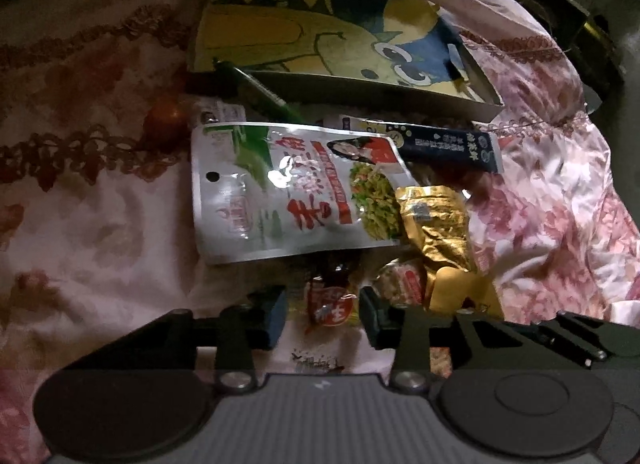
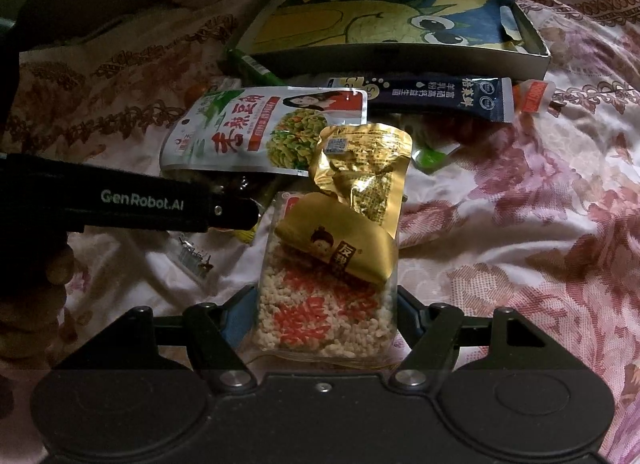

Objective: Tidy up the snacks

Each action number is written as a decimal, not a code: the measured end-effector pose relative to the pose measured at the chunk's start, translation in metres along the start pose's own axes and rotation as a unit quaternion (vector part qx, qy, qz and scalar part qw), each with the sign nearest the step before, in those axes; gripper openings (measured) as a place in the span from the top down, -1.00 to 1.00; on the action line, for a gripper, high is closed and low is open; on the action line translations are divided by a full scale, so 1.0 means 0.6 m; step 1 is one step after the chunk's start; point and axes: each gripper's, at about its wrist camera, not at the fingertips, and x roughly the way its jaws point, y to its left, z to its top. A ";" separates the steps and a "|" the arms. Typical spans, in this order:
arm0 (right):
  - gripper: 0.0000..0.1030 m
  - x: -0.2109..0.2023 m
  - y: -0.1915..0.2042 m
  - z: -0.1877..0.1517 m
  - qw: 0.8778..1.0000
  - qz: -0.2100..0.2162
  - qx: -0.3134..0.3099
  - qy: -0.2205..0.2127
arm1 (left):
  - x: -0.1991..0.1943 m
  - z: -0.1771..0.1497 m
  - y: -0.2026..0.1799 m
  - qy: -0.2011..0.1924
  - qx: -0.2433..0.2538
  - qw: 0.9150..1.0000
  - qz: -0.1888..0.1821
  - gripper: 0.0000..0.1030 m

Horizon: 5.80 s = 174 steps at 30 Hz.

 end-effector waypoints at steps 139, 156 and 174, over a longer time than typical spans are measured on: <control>-0.40 -0.083 0.060 -0.035 0.914 -0.237 -0.239 -0.228 | -0.151 -0.031 -0.017 -0.138 -0.013 0.979 -0.147 0.87; -0.40 -0.080 0.066 -0.045 0.906 -0.229 -0.271 -0.232 | -0.126 -0.004 0.003 -0.133 -0.052 0.983 -0.114 0.87; -0.40 -0.022 0.054 0.071 0.933 -0.139 -0.223 -0.246 | -0.057 0.166 0.074 -0.169 -0.078 0.981 -0.063 0.87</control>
